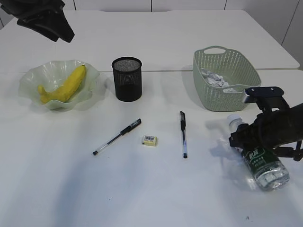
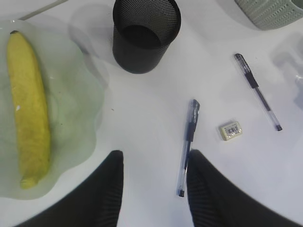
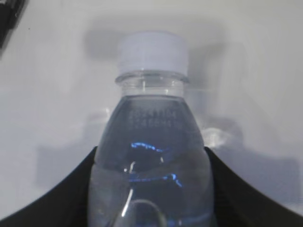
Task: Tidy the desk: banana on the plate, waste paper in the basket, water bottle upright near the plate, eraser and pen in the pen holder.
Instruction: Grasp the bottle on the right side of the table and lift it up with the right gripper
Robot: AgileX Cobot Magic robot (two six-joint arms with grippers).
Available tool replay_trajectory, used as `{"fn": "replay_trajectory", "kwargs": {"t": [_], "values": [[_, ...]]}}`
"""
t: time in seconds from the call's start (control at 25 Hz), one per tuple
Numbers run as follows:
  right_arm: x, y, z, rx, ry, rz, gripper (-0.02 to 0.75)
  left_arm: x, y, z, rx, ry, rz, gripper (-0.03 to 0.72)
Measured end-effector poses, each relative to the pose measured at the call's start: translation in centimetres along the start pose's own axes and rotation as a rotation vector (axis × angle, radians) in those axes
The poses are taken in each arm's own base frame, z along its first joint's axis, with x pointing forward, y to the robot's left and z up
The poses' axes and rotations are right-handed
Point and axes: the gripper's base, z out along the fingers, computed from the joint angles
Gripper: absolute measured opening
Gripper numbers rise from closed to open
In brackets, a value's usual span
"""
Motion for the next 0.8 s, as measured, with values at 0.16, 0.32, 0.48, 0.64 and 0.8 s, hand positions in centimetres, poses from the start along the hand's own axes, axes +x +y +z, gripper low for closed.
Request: {"fn": "replay_trajectory", "kwargs": {"t": [0.16, 0.32, 0.48, 0.64, 0.8], "values": [[-1.3, 0.0, -0.1, -0.003, -0.037, -0.009, 0.385, -0.1, 0.1, 0.0, -0.006, -0.015, 0.000, 0.307], [-2.4, 0.2, -0.4, -0.031, -0.069, -0.018, 0.384, -0.2, 0.1, 0.0, -0.009, -0.023, 0.000, 0.307], [-3.7, 0.5, -1.6, -0.046, -0.121, -0.033, 0.384, -0.4, 0.2, 0.0, -0.017, -0.043, 0.000, 0.306], [-4.7, 0.9, -3.0, -0.060, -0.171, -0.045, 0.383, -0.6, 0.1, 0.0, -0.011, -0.068, -0.008, 0.304], [-5.4, 1.1, -4.0, -0.064, -0.205, -0.050, 0.383, -0.7, 0.1, 0.0, -0.005, -0.082, -0.013, 0.303]]}}
